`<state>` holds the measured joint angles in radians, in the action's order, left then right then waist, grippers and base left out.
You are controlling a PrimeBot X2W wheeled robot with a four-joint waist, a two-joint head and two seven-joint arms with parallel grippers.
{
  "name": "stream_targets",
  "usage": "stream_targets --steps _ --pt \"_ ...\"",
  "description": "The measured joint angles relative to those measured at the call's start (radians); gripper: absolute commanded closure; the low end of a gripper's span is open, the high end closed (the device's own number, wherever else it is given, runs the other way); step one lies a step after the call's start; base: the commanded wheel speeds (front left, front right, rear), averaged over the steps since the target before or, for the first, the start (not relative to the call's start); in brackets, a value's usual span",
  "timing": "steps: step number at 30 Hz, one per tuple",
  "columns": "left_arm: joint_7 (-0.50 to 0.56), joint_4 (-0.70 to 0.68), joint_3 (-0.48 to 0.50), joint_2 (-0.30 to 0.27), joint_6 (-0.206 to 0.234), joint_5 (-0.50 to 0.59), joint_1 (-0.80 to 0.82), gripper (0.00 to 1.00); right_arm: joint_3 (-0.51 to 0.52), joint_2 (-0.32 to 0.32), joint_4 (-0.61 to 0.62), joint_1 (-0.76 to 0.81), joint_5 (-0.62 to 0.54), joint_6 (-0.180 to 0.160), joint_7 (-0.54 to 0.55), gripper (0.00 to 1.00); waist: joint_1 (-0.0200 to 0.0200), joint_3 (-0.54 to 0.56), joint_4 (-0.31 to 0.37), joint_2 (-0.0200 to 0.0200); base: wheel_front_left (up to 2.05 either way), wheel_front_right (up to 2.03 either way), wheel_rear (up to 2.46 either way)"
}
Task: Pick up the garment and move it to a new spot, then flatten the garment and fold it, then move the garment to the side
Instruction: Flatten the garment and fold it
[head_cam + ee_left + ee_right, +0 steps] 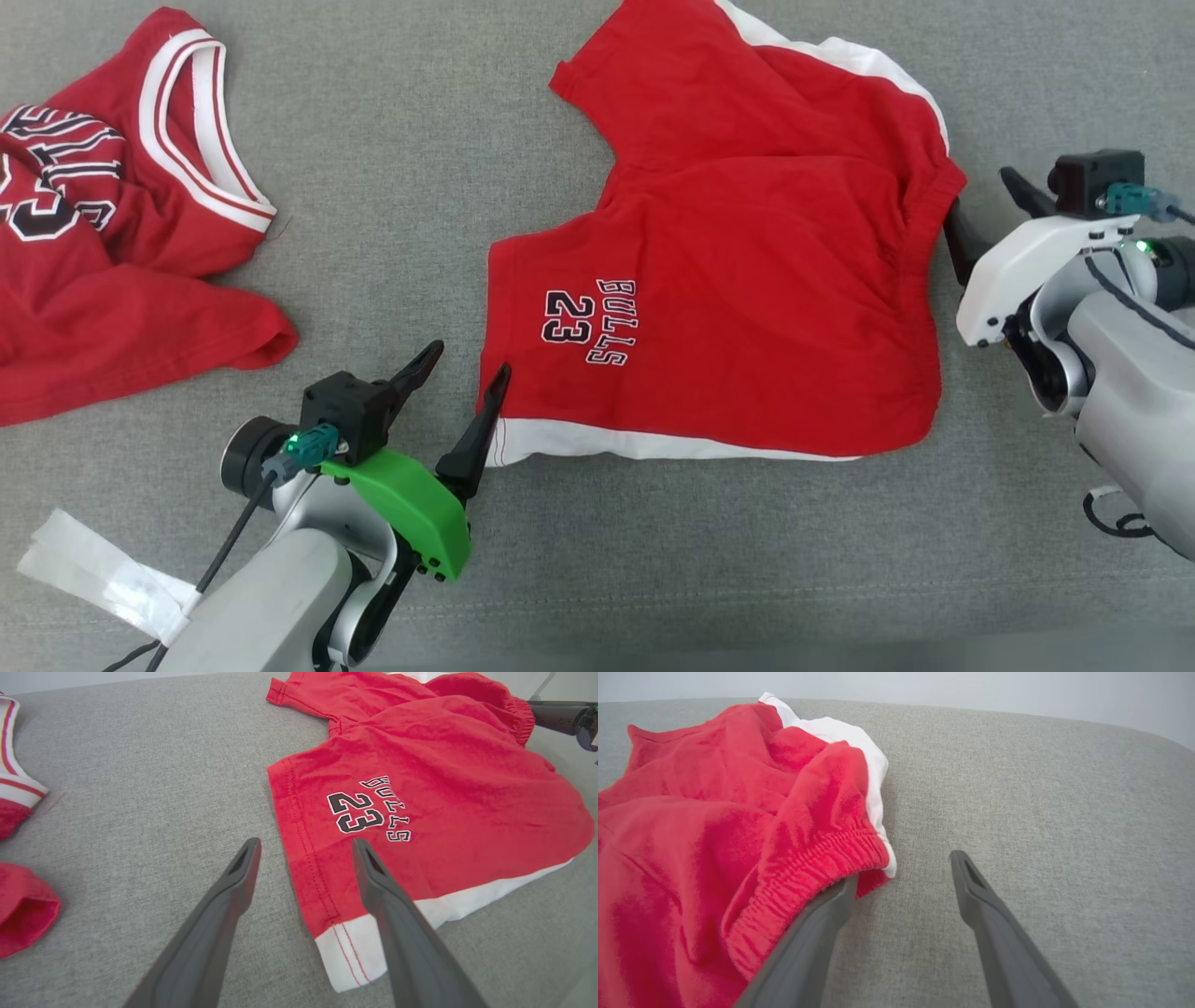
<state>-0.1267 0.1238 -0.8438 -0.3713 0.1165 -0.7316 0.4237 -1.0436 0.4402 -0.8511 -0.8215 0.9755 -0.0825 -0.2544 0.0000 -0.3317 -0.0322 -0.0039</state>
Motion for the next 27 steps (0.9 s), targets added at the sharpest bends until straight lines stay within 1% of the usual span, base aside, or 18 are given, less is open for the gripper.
stream_targets --steps 2,3,7,8,9,10,11,20,27 --pt "0.003 -0.003 0.001 -0.001 0.0 0.001 0.003 0.0 0.007 -0.001 -0.005 -0.013 -0.002 -0.001 0.0 0.0 0.0 -0.009 -0.002 0.0 0.0 0.0 0.0" --pt "0.003 -0.004 0.001 -0.002 0.0 0.002 0.004 0.0 0.011 -0.002 -0.008 -0.016 -0.003 -0.009 0.0 0.0 0.0 -0.013 -0.003 0.0 0.0 0.0 0.0" --pt "0.004 -0.007 0.002 -0.004 0.0 0.003 0.01 0.0 0.017 -0.002 -0.015 -0.026 -0.009 -0.009 0.0 0.0 0.0 -0.027 -0.006 0.0 0.0 0.0 0.0" --pt "0.004 -0.007 0.002 -0.005 0.0 0.005 0.011 0.0 0.017 -0.004 -0.019 -0.03 -0.009 -0.009 0.0 0.22 0.0 -0.031 -0.007 0.0 0.0 0.0 0.0" --pt "0.004 -0.007 0.002 -0.006 0.0 0.006 0.012 0.0 0.015 -0.006 -0.026 -0.033 -0.011 -0.009 0.0 0.22 0.0 -0.035 -0.008 0.0 0.0 0.0 0.0" --pt "0.004 -0.007 0.003 -0.007 0.0 0.006 0.012 0.0 0.012 -0.008 -0.033 -0.033 -0.016 -0.009 0.0 0.76 0.0 -0.039 -0.01 0.0 0.0 0.0 0.0" --pt "0.004 -0.006 0.004 -0.008 0.0 0.006 0.012 0.0 0.008 -0.009 -0.04 -0.033 -0.018 -0.009 0.0 1.0 0.0001 -0.041 -0.011 0.0 0.0 0.0 0.0" --pt "0.003 -0.001 0.016 -0.015 0.003 0.006 0.012 0.0 0.034 -0.012 -0.065 -0.033 -0.018 -0.016 0.0 1.0 0.0 -0.037 -0.004 0.0 0.0 0.0 0.0" --pt "0.003 -0.003 0.015 -0.014 0.003 0.006 0.012 0.0 0.055 0.017 -0.084 -0.041 -0.018 -0.016 0.0 1.0 0.0 -0.033 0.004 0.0 0.0 0.0 0.0"
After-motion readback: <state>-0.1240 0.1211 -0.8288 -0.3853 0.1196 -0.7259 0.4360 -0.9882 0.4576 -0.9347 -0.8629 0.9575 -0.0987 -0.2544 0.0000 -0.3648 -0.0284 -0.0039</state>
